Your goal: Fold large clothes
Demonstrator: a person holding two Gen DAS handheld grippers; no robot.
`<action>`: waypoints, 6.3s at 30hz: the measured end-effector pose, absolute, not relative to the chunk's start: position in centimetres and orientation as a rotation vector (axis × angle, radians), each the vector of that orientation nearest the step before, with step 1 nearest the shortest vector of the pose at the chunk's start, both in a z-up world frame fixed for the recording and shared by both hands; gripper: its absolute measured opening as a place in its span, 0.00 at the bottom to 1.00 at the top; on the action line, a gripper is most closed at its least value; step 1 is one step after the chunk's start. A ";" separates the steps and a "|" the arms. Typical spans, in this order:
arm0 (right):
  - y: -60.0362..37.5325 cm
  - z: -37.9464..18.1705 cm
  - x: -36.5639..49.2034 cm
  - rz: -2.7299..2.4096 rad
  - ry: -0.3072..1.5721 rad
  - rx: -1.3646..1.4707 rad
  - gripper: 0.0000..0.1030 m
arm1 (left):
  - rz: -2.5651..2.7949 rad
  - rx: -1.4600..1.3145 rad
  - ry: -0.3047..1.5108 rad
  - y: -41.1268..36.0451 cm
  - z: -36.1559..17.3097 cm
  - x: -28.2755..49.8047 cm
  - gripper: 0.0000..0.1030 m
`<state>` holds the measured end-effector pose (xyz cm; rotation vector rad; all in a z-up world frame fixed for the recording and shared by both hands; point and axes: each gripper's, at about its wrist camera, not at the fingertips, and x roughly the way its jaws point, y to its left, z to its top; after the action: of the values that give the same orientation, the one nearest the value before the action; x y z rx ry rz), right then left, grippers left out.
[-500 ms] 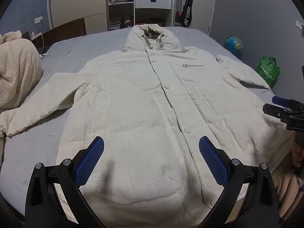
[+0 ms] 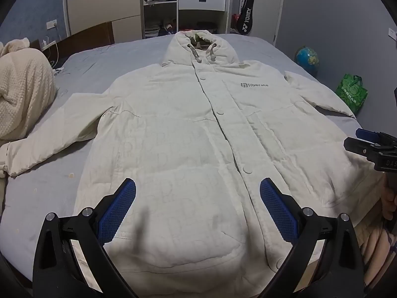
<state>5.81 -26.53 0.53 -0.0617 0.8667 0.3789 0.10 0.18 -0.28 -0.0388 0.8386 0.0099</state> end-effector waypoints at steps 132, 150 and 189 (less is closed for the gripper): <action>-68.3 -11.4 26.6 -0.226 0.782 1.193 0.16 | 0.268 -0.117 1.045 8.9 -3.9 4.8 0.94; -58.5 2.1 27.6 0.122 0.589 1.037 0.04 | 0.273 -0.208 0.941 10.2 -2.4 3.6 0.94; -19.8 -3.6 20.2 0.600 1.116 0.224 0.47 | 0.271 -0.276 0.845 11.2 -1.4 2.4 0.94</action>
<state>20.19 -19.84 -3.59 0.2241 1.1156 0.6001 2.36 11.16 -1.42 -0.2762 0.8454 0.2708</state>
